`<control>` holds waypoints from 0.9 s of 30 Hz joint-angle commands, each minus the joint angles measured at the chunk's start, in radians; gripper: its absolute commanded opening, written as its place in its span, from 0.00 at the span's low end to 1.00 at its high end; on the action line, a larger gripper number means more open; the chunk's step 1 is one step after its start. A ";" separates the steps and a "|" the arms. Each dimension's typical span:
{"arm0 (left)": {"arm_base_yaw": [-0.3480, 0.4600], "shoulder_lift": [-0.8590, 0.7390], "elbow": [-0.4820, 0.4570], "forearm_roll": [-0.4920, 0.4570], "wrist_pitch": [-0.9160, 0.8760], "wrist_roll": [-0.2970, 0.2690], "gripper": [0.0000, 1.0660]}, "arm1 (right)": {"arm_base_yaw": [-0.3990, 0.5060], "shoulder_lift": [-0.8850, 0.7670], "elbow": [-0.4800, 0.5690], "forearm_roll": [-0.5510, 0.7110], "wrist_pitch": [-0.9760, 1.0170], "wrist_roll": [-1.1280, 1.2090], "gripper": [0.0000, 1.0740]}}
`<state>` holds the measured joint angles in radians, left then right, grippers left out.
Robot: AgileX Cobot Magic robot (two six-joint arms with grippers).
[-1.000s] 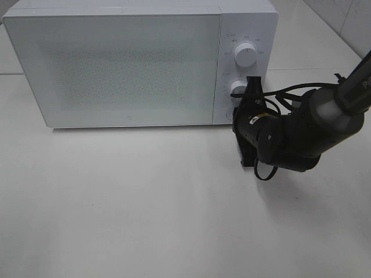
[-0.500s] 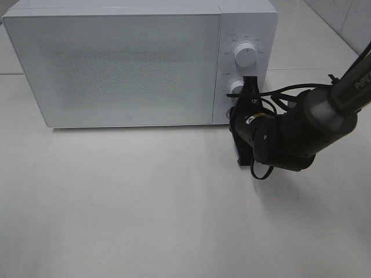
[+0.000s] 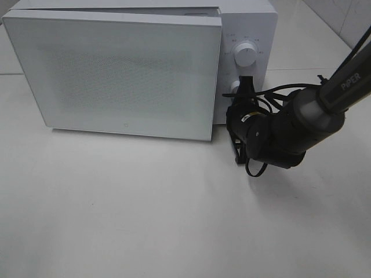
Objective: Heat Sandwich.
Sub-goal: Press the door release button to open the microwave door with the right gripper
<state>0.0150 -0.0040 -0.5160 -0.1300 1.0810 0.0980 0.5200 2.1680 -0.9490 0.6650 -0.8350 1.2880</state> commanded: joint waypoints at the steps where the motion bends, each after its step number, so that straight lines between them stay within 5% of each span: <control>1: 0.003 -0.009 0.001 -0.007 -0.010 -0.007 0.94 | -0.054 0.001 -0.100 -0.039 -0.248 -0.033 0.00; 27: 0.003 -0.009 0.001 -0.007 -0.010 -0.007 0.94 | -0.054 0.004 -0.114 -0.047 -0.246 -0.044 0.00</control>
<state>0.0150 -0.0040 -0.5160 -0.1300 1.0810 0.0980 0.5200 2.1770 -0.9610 0.6800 -0.8190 1.2640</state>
